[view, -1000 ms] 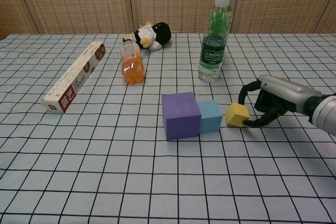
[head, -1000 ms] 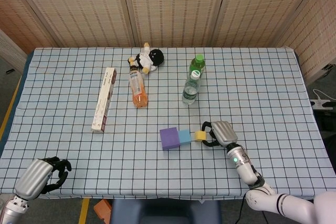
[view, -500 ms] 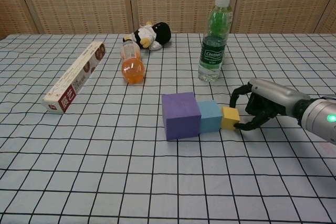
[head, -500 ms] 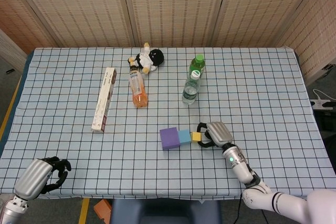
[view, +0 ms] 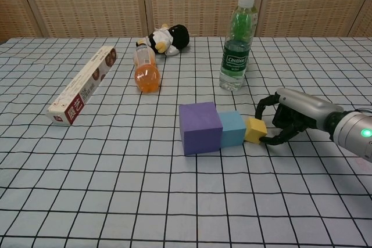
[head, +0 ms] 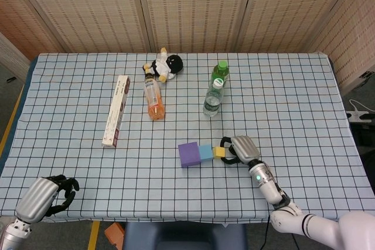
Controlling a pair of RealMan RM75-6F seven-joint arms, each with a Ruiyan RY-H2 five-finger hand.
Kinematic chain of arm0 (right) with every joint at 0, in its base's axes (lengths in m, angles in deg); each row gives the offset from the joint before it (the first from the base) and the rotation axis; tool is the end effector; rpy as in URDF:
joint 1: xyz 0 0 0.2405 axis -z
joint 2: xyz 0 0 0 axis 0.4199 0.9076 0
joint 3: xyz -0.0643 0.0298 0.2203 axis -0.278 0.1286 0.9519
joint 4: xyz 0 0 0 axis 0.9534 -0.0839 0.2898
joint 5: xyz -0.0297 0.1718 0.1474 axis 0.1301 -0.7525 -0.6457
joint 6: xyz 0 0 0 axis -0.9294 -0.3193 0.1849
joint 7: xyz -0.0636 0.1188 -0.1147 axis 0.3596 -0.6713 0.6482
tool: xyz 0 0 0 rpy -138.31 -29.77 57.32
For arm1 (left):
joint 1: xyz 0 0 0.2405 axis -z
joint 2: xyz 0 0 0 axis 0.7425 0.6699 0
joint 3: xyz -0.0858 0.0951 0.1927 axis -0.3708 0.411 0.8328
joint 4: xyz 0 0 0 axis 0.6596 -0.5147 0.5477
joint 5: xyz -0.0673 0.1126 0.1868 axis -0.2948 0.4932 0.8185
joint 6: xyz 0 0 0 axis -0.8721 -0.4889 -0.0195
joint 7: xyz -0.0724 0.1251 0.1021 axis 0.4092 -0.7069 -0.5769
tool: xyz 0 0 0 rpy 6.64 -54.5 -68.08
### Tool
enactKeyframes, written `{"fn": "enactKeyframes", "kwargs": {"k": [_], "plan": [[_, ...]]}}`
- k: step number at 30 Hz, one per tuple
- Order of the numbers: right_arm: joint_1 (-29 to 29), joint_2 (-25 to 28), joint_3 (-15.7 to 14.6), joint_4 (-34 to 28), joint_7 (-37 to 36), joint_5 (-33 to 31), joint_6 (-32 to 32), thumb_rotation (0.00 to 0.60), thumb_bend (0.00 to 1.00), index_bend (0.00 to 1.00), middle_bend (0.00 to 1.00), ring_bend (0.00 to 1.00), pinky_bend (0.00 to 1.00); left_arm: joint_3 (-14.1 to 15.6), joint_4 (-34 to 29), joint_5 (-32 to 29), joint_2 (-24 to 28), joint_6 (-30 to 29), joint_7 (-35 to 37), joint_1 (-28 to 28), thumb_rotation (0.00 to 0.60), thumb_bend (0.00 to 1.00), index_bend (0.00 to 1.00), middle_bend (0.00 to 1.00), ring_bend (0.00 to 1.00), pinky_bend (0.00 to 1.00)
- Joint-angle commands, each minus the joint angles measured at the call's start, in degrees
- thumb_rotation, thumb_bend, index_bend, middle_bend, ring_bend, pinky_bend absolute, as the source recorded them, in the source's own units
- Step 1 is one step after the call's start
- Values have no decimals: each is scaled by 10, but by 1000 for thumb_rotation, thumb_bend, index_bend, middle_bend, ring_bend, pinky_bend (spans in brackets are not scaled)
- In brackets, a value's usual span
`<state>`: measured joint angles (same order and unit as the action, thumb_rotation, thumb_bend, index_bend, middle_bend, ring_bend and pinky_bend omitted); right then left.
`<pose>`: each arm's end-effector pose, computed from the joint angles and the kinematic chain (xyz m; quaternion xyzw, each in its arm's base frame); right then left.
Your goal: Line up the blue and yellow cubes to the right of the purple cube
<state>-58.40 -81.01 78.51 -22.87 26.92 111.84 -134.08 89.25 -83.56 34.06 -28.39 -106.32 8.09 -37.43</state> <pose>-0.2070 -0.3425 -0.0892 0.6758 -0.5111 0.3795 0.3715 -0.2567 0.1880 0.0994 -0.7048 -0.3797 -0.4372 0.4098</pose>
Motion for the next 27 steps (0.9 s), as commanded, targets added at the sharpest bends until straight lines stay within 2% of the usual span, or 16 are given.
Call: {"fn": "enactKeyframes", "kwargs": {"k": [1, 7, 18, 27], "plan": [[1, 2, -1, 0, -3, 1, -1, 600, 193, 430, 997, 881, 1000, 0, 0, 0, 0, 0, 0, 0, 600, 500, 527, 672, 539, 681], [4, 7, -1, -1, -7, 5, -9, 600, 192, 361, 997, 881, 1000, 1, -1, 1, -1, 2, -2, 0, 600, 501, 527, 672, 539, 681], [7, 12, 0, -3, -3, 3, -15, 600, 190, 355, 997, 881, 1000, 0, -1, 0, 0, 2, -2, 0, 600, 500, 527, 672, 540, 681], [15, 36, 5, -38, 53, -26, -14, 600, 190, 355, 997, 881, 1000, 1, -2, 1, -1, 4, -2, 1, 600, 500, 527, 672, 539, 681]]}}
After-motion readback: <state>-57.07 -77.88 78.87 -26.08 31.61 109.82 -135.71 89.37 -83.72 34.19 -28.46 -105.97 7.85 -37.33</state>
